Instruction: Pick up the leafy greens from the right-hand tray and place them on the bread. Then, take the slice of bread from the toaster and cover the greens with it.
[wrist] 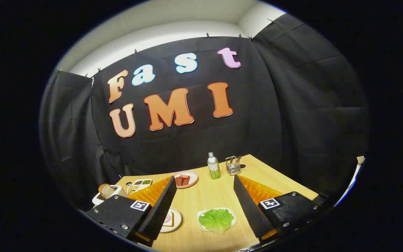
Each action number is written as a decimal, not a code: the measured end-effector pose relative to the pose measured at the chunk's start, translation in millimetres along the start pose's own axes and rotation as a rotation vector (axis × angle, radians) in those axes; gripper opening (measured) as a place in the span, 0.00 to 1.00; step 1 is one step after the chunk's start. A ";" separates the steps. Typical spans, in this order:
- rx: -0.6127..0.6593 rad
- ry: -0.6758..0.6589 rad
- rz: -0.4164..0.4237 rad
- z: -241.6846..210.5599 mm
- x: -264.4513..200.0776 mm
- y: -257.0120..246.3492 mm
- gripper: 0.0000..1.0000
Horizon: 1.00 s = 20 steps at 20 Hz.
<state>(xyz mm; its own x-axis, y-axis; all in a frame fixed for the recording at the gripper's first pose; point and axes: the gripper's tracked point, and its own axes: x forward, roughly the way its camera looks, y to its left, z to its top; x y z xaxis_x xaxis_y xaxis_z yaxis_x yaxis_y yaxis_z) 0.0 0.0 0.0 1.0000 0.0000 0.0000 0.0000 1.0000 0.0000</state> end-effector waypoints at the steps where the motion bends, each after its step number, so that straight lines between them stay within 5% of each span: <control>1: -0.008 0.003 -0.004 0.0 -1.4 -0.9 0.98; 20: -0.123 0.079 -0.001 -28.3 34.1 -5.1 0.98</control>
<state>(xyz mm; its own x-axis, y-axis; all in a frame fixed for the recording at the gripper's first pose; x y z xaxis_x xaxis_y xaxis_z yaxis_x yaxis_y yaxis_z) 34.1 -5.1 -28.3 0.9969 -0.0059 -0.0788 -0.0039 0.9924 -0.1230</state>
